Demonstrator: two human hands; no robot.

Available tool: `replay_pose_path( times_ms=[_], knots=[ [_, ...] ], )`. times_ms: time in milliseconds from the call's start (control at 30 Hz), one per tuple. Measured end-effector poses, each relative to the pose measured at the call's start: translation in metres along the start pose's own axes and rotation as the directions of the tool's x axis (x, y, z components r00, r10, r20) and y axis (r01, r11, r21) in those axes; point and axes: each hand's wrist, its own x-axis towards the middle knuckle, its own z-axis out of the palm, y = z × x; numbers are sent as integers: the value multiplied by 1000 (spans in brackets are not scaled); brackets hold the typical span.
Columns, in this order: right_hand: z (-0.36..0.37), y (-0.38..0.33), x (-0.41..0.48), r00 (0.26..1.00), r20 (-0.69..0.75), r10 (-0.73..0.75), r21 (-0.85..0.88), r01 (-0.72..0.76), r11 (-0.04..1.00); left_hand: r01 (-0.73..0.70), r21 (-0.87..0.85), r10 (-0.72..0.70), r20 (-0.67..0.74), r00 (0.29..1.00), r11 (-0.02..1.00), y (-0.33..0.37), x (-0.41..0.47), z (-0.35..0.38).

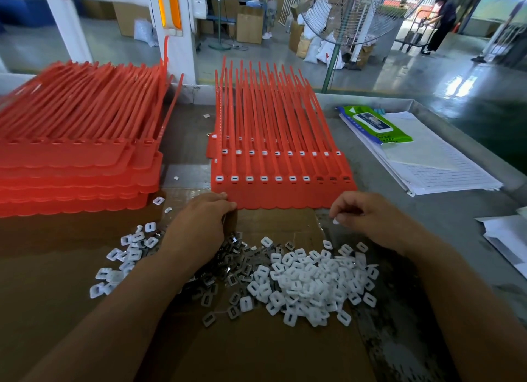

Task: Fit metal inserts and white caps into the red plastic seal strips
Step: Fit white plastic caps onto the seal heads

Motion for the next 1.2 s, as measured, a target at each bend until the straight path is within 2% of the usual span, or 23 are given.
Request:
replay_pose_path(
  times_ms=[133, 267, 467, 667, 900, 1200],
  knots=[
    [-7, 0, 16, 993, -120, 15, 80, -6, 997, 9, 8, -9, 0, 1000, 1000, 0, 0, 0],
    [-8, 6, 38, 964, -238, 119, 81, -103, 991, -1, 0, 1, -13, 1000, 1000, 0, -1, 0],
    [-6, 13, 69, 944, -307, 118, 37, -112, 993, -6, -4, 6, -24, 1000, 1000, 2, -1, 0],
    [2, 19, 90, 947, -302, 107, 82, -86, 993, -10, -4, 10, -30, 999, 1000, 2, -2, -1],
    [5, 26, 95, 963, -243, 117, 35, -112, 993, -13, -4, 13, -26, 1000, 1000, 1, -2, 0],
    [10, 28, 94, 949, -287, 130, 67, -116, 991, -12, 5, 13, -27, 1000, 1000, 2, -1, 0]
  ],
)
